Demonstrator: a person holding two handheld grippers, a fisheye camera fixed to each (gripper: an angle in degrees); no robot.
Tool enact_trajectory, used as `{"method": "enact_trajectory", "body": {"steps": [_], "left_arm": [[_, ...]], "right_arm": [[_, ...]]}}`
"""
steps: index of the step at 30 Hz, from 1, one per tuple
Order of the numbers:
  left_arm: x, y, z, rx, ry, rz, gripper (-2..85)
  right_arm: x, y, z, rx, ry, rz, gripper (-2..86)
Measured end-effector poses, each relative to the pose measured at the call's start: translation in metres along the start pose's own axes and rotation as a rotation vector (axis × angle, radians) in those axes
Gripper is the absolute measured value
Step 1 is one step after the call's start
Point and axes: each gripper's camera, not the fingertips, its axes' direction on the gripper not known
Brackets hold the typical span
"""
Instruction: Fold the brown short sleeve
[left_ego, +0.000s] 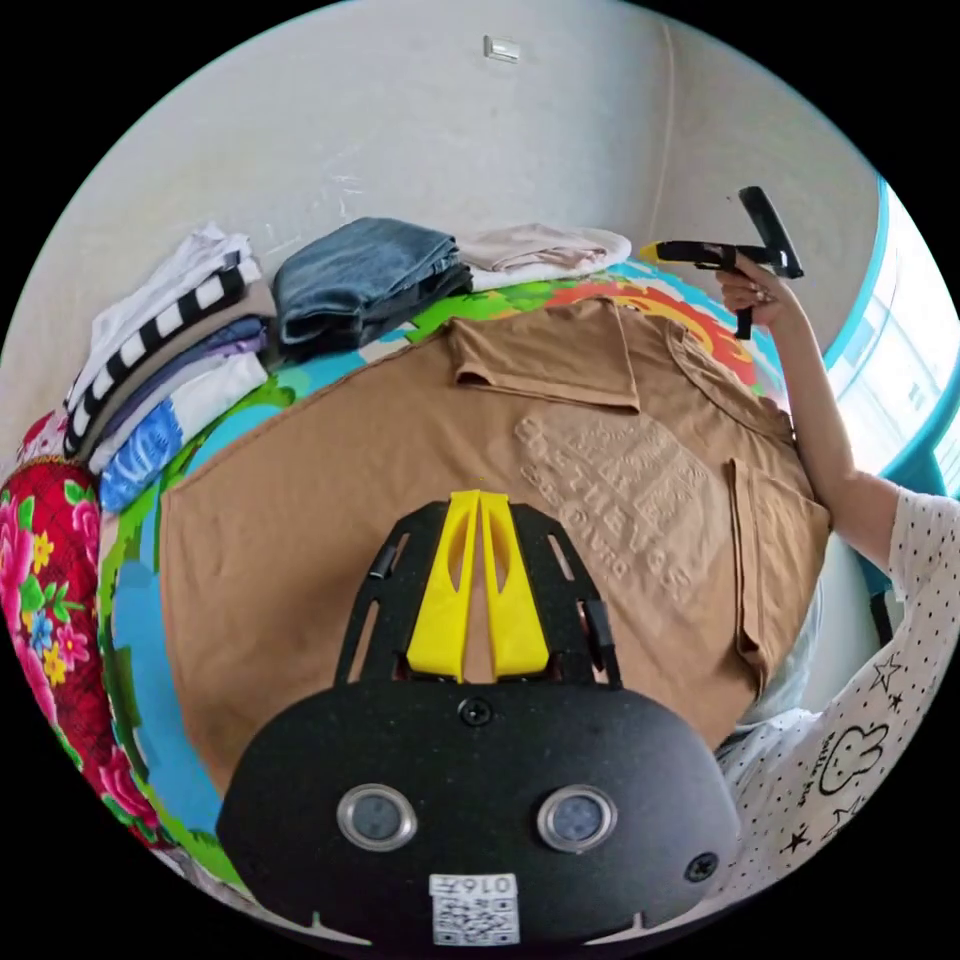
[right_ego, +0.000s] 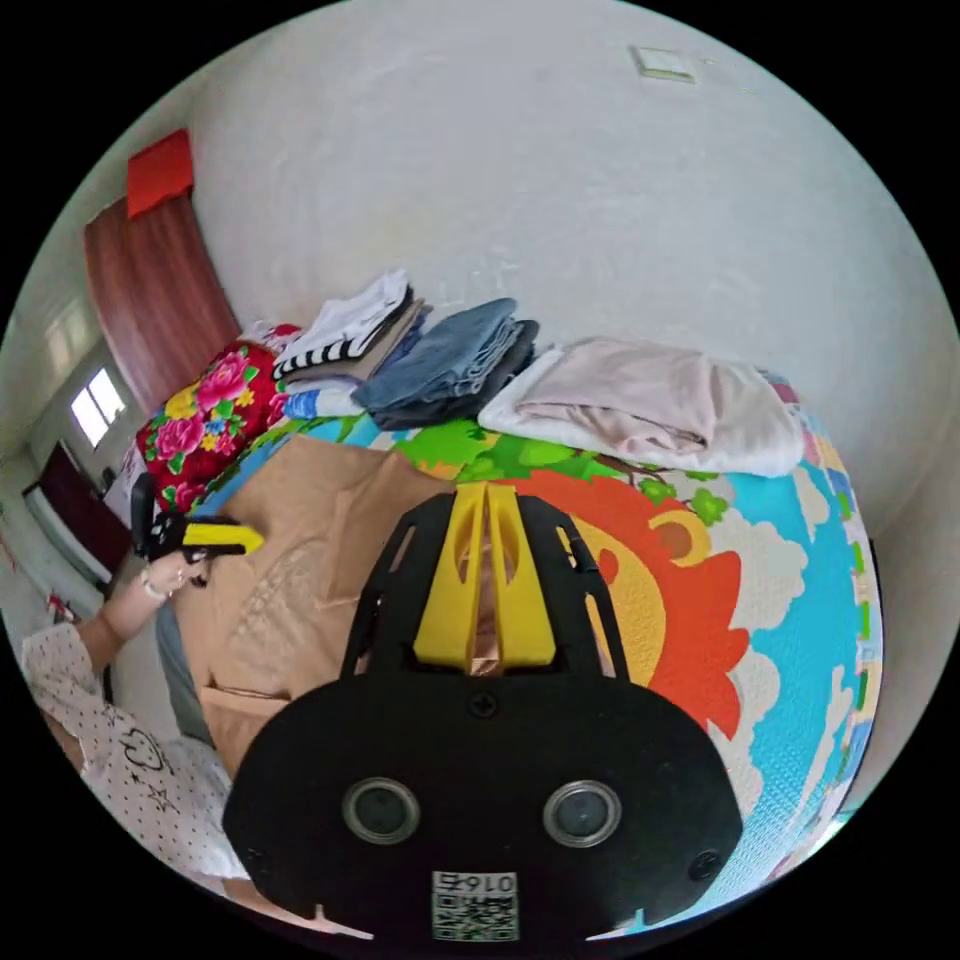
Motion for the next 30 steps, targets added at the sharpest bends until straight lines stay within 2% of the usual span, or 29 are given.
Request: {"method": "enact_trajectory", "body": {"steps": [2, 6, 10, 13, 15, 17, 19, 24, 27, 30], "left_arm": [[0.006, 0.042, -0.021, 0.003, 0.005, -0.041, -1.0], [0.032, 0.115, -0.055, -0.012, 0.056, -0.031, -1.0], [0.052, 0.164, -0.069, 0.033, 0.066, -0.029, -1.0], [0.05, 0.189, -0.074, 0.058, 0.055, -0.092, -1.0], [0.047, 0.199, -0.074, 0.052, 0.05, -0.108, -1.0], [0.045, 0.206, -0.076, 0.04, 0.044, -0.102, -1.0], [0.044, 0.217, -0.084, 0.045, 0.045, -0.096, -1.0], [0.036, 0.249, -0.1, 0.067, 0.003, -0.124, -1.0], [0.028, 0.273, -0.104, 0.042, -0.027, -0.158, -1.0], [0.017, 0.298, -0.112, 0.052, -0.022, -0.195, -0.9]], "right_arm": [[0.003, 0.01, -0.037, 0.046, 0.108, 0.075, 0.0], [-0.051, 0.035, -0.145, 0.205, 0.399, 0.008, 0.3], [-0.096, 0.083, -0.187, 0.023, 0.541, -0.115, 1.7], [-0.111, 0.159, -0.197, -0.122, 0.463, -0.15, 4.7], [-0.118, 0.225, -0.199, -0.229, 0.312, -0.156, 6.9], [-0.122, 0.267, -0.201, -0.279, 0.319, -0.107, 8.1], [-0.123, 0.297, -0.215, -0.219, 0.356, 0.006, 9.1], [-0.121, 0.361, -0.273, 0.02, 0.122, 0.249, 8.1], [-0.121, 0.381, -0.28, 0.04, 0.085, 0.299, 4.4], [-0.128, 0.388, -0.293, 0.041, 0.17, 0.321, 1.0]]}}
